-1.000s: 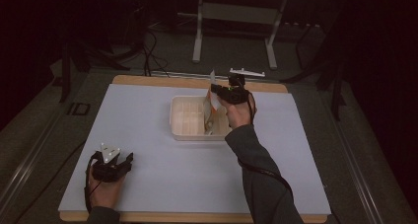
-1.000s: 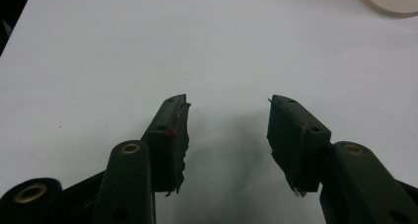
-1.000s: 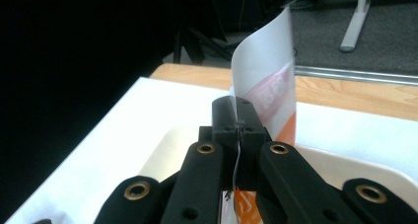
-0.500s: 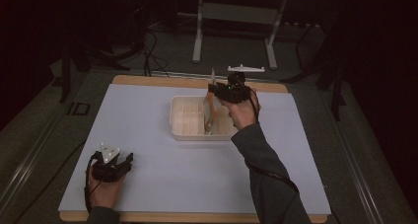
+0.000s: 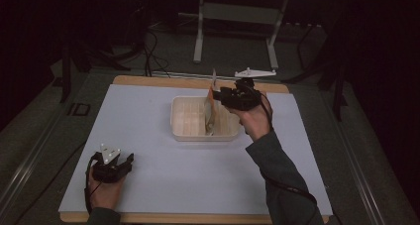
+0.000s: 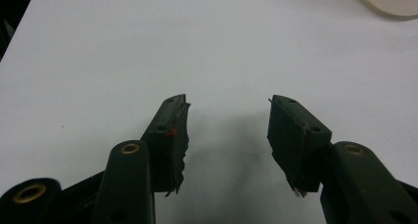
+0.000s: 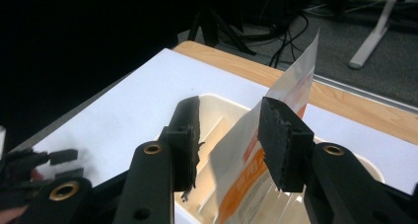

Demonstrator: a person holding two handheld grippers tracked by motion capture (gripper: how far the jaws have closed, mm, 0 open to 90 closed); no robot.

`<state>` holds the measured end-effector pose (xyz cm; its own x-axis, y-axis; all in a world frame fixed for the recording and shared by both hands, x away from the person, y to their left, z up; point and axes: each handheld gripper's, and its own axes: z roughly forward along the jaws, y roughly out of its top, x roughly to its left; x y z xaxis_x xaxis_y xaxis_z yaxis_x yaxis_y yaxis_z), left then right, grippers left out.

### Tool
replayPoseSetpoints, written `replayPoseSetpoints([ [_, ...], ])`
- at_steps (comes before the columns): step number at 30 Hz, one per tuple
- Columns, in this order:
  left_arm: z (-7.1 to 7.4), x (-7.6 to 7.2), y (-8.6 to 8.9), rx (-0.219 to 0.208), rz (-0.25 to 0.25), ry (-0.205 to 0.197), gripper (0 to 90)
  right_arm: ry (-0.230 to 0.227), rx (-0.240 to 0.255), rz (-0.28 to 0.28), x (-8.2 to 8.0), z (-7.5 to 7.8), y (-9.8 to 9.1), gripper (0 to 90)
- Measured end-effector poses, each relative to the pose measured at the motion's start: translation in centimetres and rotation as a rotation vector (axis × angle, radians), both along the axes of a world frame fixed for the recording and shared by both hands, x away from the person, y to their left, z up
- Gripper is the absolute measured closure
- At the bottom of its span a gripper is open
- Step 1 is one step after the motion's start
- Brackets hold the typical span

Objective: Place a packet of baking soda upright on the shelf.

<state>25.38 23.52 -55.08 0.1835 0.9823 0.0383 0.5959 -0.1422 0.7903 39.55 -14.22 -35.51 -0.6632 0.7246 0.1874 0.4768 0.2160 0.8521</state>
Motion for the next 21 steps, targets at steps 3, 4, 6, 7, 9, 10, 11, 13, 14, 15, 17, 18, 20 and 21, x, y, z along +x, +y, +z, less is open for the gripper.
replayPoseSetpoints([
  [3, 0.0, 0.0, 0.0, 0.002, -0.001, 0.001, 49.4, -0.014, -0.012, 0.018, -1.1, -0.1, -0.4, 60.2],
  [4, 0.0, 0.0, 0.0, 0.002, -0.001, 0.001, 49.4, -0.014, -0.012, 0.024, -1.4, -0.1, -0.5, 60.4],
  [6, 0.0, 0.0, 0.0, 0.003, 0.000, 0.001, 49.3, -0.019, -0.023, 0.036, -2.1, -0.3, -0.7, 60.4],
  [7, 0.0, 0.0, 0.0, 0.003, 0.000, 0.001, 49.3, -0.019, -0.023, 0.036, -2.1, -0.3, -0.7, 60.4],
  [9, 0.0, 0.0, 0.0, 0.003, 0.000, 0.001, 49.3, -0.022, -0.053, 0.038, -3.3, -0.7, -0.9, 60.8],
  [10, 0.0, 0.0, 0.0, 0.002, 0.000, 0.001, 49.4, -0.023, -0.068, 0.034, -3.7, -0.9, -1.0, 60.7],
  [11, 0.0, 0.0, 0.0, 0.003, -0.001, 0.003, 49.3, -0.029, -0.075, 0.035, -4.3, -1.2, -1.1, 60.6],
  [13, 0.0, 0.0, 0.0, 0.003, -0.001, 0.001, 49.3, -0.042, -0.084, 0.036, -5.3, -1.9, -1.4, 60.5],
  [14, 0.0, 0.0, 0.0, 0.004, -0.001, 0.000, 49.4, -0.052, -0.083, 0.029, -5.8, -2.4, -1.7, 60.4],
  [15, 0.0, 0.0, 0.0, 0.003, -0.001, 0.000, 49.4, -0.054, -0.086, 0.025, -6.3, -2.9, -2.1, 60.4],
  [17, 0.0, 0.0, -0.1, 0.005, -0.002, 0.001, 49.3, -0.040, -0.081, 0.008, -6.9, -4.2, -2.8, 60.4],
  [18, 0.0, 0.0, -0.1, 0.007, -0.002, 0.003, 49.4, -0.031, -0.086, -0.002, -7.1, -4.8, -3.2, 60.4],
  [20, 0.0, 0.0, -0.1, 0.007, -0.002, -0.001, 49.3, -0.009, -0.089, -0.025, -7.2, -6.3, -4.2, 60.4],
  [21, 0.0, 0.0, -0.1, 0.006, -0.001, 0.000, 49.3, 0.000, -0.091, -0.035, -7.2, -6.8, -4.5, 60.5],
])
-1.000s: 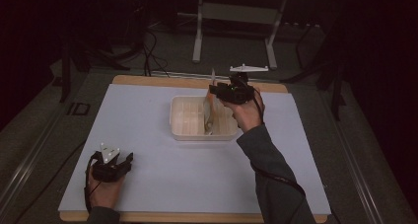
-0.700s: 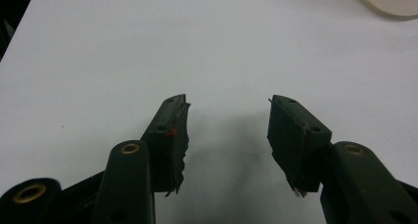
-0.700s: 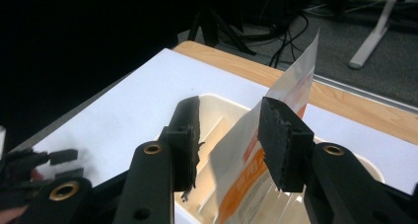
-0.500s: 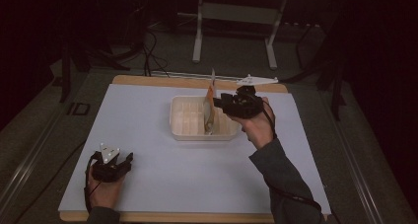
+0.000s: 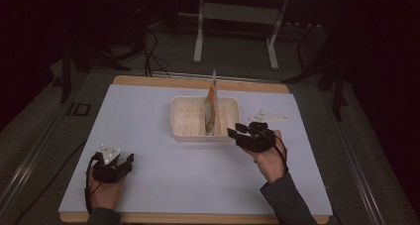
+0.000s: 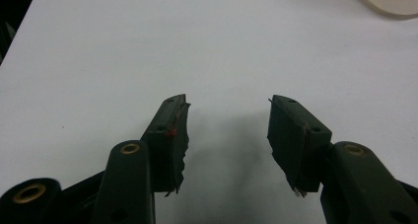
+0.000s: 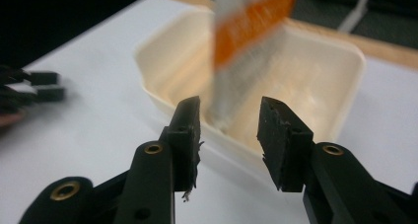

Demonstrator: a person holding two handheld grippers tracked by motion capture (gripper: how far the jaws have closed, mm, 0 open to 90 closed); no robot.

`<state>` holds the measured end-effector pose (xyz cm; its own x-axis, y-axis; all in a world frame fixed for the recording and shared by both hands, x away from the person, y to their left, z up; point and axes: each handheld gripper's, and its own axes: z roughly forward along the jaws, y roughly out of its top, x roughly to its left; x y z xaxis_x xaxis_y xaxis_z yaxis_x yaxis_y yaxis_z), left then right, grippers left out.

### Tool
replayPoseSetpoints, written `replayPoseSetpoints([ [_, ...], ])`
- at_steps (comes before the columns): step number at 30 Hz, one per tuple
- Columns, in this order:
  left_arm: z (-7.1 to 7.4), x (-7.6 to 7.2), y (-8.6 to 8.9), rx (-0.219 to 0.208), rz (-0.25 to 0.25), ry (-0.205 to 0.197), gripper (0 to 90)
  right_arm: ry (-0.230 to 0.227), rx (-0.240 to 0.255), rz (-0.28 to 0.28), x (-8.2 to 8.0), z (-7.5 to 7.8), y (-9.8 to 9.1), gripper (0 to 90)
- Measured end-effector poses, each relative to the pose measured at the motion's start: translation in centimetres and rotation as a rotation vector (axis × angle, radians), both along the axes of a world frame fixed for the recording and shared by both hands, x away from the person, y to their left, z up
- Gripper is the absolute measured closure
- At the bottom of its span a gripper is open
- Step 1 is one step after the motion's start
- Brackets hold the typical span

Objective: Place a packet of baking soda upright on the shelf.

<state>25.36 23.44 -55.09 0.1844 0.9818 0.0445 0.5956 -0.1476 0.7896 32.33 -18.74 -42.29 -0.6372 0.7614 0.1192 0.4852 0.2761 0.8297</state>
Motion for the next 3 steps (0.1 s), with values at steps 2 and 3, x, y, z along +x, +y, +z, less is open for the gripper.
replayPoseSetpoints([
  [2, 0.0, 0.0, 0.0, 0.000, 0.000, 0.002, 49.3, 0.016, -0.007, -0.035, 0.1, -1.3, -1.0, 60.5],
  [3, 0.0, 0.0, 0.0, 0.000, 0.000, 0.002, 49.3, 0.030, -0.003, -0.050, 0.2, -1.9, -1.5, 60.5],
])
